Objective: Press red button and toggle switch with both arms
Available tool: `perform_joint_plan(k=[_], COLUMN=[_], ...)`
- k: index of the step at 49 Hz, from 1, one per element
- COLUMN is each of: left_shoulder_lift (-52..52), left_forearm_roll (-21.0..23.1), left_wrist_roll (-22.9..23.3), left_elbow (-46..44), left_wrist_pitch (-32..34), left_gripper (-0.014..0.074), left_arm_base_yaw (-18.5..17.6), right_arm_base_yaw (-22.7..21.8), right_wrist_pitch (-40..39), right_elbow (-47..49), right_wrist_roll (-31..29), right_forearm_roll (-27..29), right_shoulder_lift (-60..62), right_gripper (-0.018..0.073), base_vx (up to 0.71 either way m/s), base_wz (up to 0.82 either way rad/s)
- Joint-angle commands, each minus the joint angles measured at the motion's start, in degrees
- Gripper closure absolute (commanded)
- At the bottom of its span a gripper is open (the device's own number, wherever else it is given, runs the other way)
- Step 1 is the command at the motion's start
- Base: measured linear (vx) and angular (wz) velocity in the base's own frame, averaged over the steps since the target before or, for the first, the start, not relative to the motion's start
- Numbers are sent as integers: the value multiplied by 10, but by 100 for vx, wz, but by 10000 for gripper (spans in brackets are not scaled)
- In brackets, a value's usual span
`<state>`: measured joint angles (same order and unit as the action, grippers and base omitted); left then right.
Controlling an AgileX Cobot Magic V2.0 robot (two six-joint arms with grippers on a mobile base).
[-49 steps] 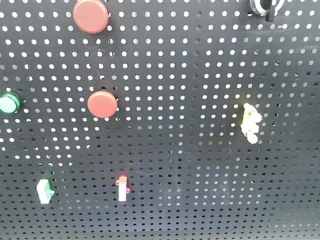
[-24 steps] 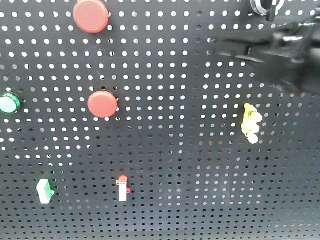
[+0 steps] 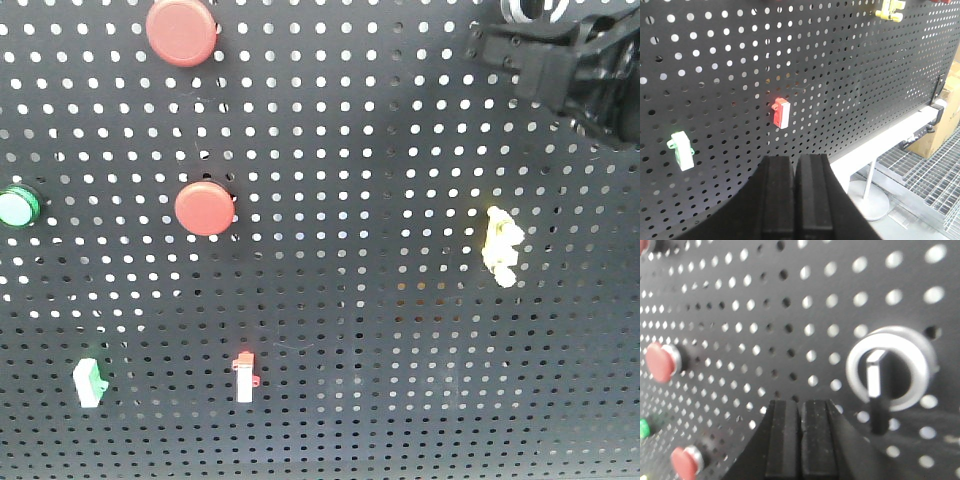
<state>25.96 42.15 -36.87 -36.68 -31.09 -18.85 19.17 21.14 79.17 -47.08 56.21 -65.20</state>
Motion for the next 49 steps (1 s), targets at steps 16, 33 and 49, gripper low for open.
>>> perform_joint_plan(k=[16,33,49], left_shoulder_lift=[3,3,3], left_forearm_roll=[21,21,20], left_wrist_roll=[4,4,4], left_elbow=[-15,-15,-15], left_wrist_pitch=[23,21,25], left_gripper=[594,594,594], left_arm_base_yaw=[-1,-1,-1], right_arm_base_yaw=[0,-18,-69], right_wrist_pitch=[-76,-88,-33], right_elbow=[19,19,17], right_wrist_roll=[-2,11,21], right_forearm_roll=[6,-50,-68], right_shoulder_lift=[-8,-8,19], right_gripper=[562,562,562], base_vx=[0,0,0], base_wz=[0,0,0])
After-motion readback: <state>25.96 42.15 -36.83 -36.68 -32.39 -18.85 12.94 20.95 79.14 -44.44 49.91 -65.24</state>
